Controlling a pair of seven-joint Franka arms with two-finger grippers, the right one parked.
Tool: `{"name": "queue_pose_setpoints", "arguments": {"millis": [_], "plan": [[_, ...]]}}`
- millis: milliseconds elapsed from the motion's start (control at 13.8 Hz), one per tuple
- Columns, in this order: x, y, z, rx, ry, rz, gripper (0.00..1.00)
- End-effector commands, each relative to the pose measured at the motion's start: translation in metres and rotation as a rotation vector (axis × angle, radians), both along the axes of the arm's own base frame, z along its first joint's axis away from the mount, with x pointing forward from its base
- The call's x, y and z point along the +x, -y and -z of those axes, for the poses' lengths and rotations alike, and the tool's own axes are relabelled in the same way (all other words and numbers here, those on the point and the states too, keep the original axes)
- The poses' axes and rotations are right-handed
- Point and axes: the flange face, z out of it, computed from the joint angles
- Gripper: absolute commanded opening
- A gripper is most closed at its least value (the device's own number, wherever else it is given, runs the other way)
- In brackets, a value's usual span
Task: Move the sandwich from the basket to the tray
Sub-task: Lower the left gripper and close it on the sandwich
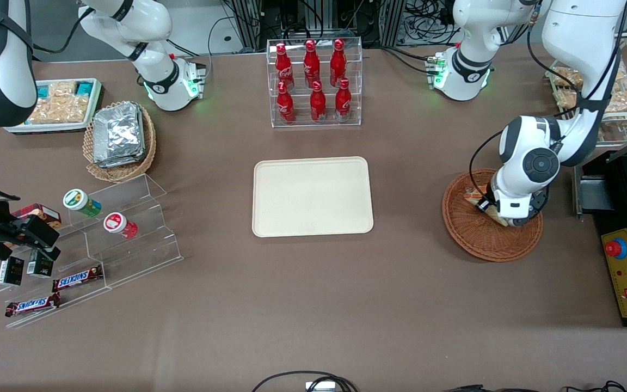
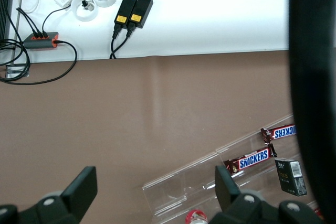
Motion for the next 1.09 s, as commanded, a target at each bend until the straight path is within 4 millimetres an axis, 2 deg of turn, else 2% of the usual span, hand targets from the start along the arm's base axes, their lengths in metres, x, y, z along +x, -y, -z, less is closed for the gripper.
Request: {"name": "queue_pose_setpoints", "arguments": {"millis": [0, 73, 363, 435, 653, 1016], "plan": [[0.01, 0.005, -0.023, 0.029, 0.015, -0.007, 0.0], [0.018, 0.016, -0.037, 0.035, 0.006, 0.009, 0.0], [0.057, 0.059, -0.112, 0.053, -0.038, 0.044, 0.0], [0.062, 0.071, -0.125, 0.046, -0.023, 0.059, 0.0], [0.062, 0.121, -0.145, 0.019, 0.017, 0.142, 0.0], [0.043, 0.223, -0.153, -0.043, 0.048, 0.365, 0.0]]}}
